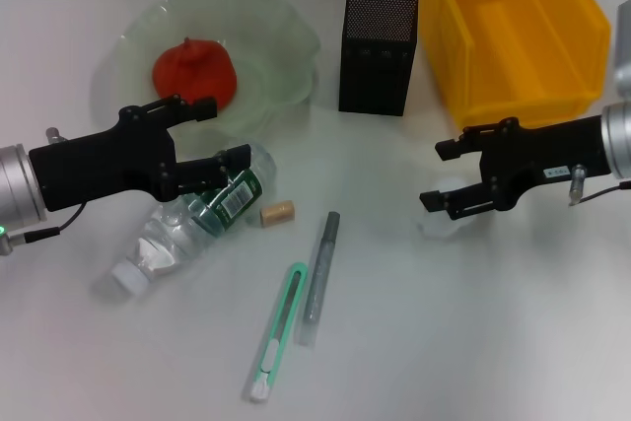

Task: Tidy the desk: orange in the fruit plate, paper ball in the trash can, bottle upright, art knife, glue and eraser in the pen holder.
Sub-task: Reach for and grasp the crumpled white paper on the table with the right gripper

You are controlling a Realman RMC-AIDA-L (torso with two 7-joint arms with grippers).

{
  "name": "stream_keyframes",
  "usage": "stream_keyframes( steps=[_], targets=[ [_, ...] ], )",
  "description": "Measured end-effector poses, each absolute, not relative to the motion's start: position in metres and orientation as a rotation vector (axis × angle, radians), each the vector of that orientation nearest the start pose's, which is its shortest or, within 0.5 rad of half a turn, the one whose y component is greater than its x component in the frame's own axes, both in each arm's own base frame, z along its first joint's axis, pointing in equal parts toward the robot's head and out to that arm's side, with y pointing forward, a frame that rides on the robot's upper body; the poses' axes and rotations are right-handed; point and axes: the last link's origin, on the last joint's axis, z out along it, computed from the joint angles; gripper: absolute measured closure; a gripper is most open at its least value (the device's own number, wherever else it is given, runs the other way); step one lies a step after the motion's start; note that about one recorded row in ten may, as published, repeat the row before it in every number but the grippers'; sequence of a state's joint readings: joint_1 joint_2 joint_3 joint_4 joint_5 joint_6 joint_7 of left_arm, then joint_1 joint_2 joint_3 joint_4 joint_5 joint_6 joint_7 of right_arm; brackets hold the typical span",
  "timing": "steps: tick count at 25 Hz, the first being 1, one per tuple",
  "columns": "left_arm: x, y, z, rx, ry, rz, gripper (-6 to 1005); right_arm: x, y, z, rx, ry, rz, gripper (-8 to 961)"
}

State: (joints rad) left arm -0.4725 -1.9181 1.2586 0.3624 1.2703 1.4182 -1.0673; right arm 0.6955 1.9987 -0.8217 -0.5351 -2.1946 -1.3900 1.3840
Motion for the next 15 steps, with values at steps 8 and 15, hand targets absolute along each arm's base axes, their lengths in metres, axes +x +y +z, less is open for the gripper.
stream_keyframes(
  steps=[8, 15],
  targets=[
    [-0.2831, 0.3233, -0.0013, -2.609, -0.505, -0.84, 168, 0.262, 0.3671, -0.0227, -2.896, 0.466, 0.154, 136],
    [-0.2806, 0.3256, -0.0012, -2.612, -0.498, -0.843, 172, 0.2652, 0.3657, -0.014, -2.886, 0.467, 0.16, 136]
  ],
)
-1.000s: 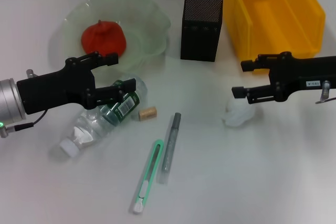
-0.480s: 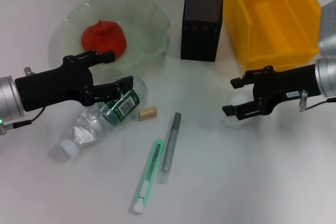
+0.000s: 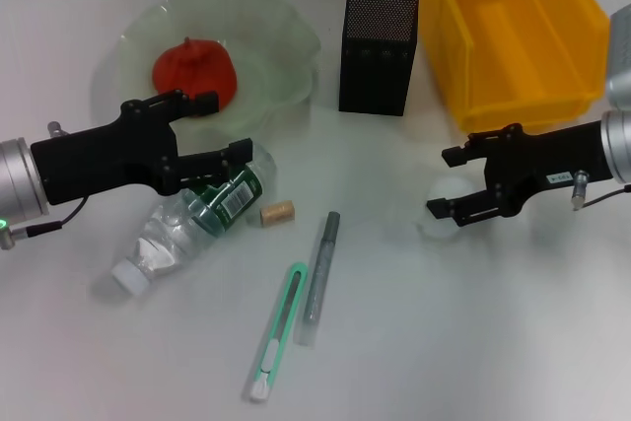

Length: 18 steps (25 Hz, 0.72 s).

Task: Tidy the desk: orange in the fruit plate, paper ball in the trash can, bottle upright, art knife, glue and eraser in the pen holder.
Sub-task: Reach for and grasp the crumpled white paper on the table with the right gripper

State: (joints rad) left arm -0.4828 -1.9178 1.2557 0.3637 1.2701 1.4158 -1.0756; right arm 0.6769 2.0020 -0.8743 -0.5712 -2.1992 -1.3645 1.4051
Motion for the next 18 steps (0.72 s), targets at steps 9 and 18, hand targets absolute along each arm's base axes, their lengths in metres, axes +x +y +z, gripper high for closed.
stream_keyframes(
  steps=[9, 18],
  targets=[
    [-0.28, 0.326, -0.001, -2.613, -0.507, -0.845, 176, 0.272, 0.361, -0.009, -2.876, 0.496, 0.148, 134],
    [-0.28, 0.327, -0.001, -2.613, -0.51, -0.845, 179, 0.277, 0.356, -0.012, -2.878, 0.514, 0.137, 135]
  ],
)
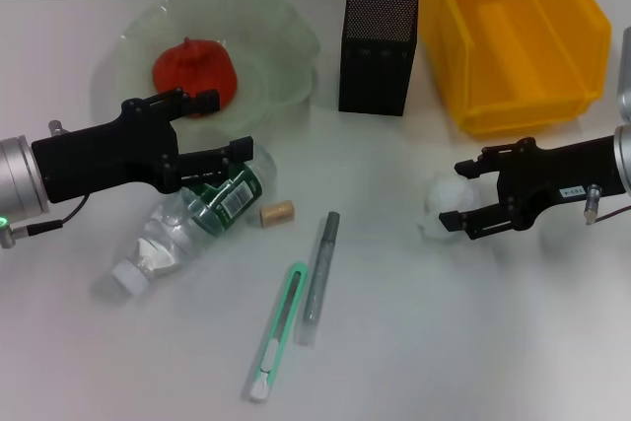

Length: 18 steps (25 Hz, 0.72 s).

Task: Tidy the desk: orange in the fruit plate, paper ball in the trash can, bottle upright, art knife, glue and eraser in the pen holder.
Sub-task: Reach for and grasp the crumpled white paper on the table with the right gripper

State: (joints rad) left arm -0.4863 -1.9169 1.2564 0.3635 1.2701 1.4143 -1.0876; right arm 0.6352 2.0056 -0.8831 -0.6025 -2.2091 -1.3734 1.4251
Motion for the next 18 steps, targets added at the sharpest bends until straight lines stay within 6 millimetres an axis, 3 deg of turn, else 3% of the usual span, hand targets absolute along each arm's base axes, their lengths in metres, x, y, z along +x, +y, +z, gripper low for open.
stream_keyframes(
  steps=[8, 18],
  targets=[
    [-0.2793, 0.3265, -0.0019, -2.613, -0.511, -0.847, 183, 0.2816, 0.3534, -0.0123, -2.872, 0.528, 0.12, 135],
    [-0.279, 0.3263, -0.0024, -2.613, -0.512, -0.849, 187, 0.2823, 0.3521, -0.0124, -2.871, 0.527, 0.13, 215]
  ],
)
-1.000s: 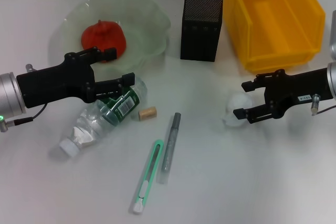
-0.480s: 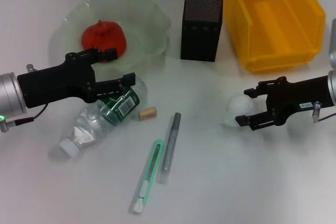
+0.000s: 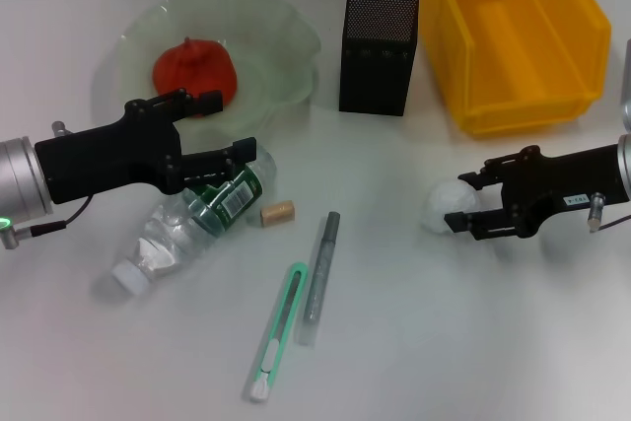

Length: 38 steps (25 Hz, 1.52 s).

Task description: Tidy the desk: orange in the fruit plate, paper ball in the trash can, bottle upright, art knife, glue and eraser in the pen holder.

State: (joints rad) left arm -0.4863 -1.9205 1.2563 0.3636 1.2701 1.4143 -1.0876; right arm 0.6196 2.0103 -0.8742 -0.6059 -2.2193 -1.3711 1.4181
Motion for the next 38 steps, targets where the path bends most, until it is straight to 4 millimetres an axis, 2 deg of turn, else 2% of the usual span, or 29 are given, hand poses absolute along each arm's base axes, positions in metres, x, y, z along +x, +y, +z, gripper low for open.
stream_keyframes(
  steps=[1, 6, 9, 13, 18, 22, 25, 31, 34, 35, 38],
  targets=[
    [-0.279, 0.326, -0.003, -2.614, -0.513, -0.851, 188, 0.282, 0.352, -0.012, -2.871, 0.527, 0.13, 223],
    [-0.279, 0.326, -0.004, -2.614, -0.515, -0.853, 190, 0.283, 0.351, -0.011, -2.866, 0.528, 0.144, 412],
    [-0.279, 0.325, -0.005, -2.612, -0.519, -0.855, 191, 0.281, 0.349, -0.006, -2.841, 0.515, 0.213, 431],
    [-0.281, 0.325, -0.003, -2.592, -0.53, -0.863, 193, 0.278, 0.338, 0.006, -2.774, 0.456, 0.438, 451],
    [-0.282, 0.327, -0.004, -2.526, -0.558, -0.888, 195, 0.287, 0.316, 0.023, -2.595, 0.361, 0.713, 451],
    [-0.283, 0.328, -0.004, -2.487, -0.581, -0.904, 197, 0.293, 0.303, 0.023, -2.471, 0.316, 0.852, 452],
    [-0.284, 0.327, -0.005, -2.471, -0.588, -0.912, 198, 0.295, 0.3, 0.019, -2.411, 0.302, 0.896, 452],
    [-0.282, 0.326, -0.007, -2.474, -0.601, -0.929, 201, 0.301, 0.308, 0.028, -2.225, 0.302, 0.92, 452],
    [-0.282, 0.325, -0.008, -2.472, -0.605, -0.932, 202, 0.305, 0.322, 0.035, -2.134, 0.337, 0.882, 452],
    [-0.282, 0.324, -0.009, -2.471, -0.607, -0.933, 203, 0.306, 0.333, 0.038, -2.101, 0.355, 0.854, 452],
    [-0.282, 0.323, -0.01, -2.472, -0.61, -0.936, 204, 0.306, 0.345, 0.041, -2.066, 0.379, 0.829, 452]
  ],
)
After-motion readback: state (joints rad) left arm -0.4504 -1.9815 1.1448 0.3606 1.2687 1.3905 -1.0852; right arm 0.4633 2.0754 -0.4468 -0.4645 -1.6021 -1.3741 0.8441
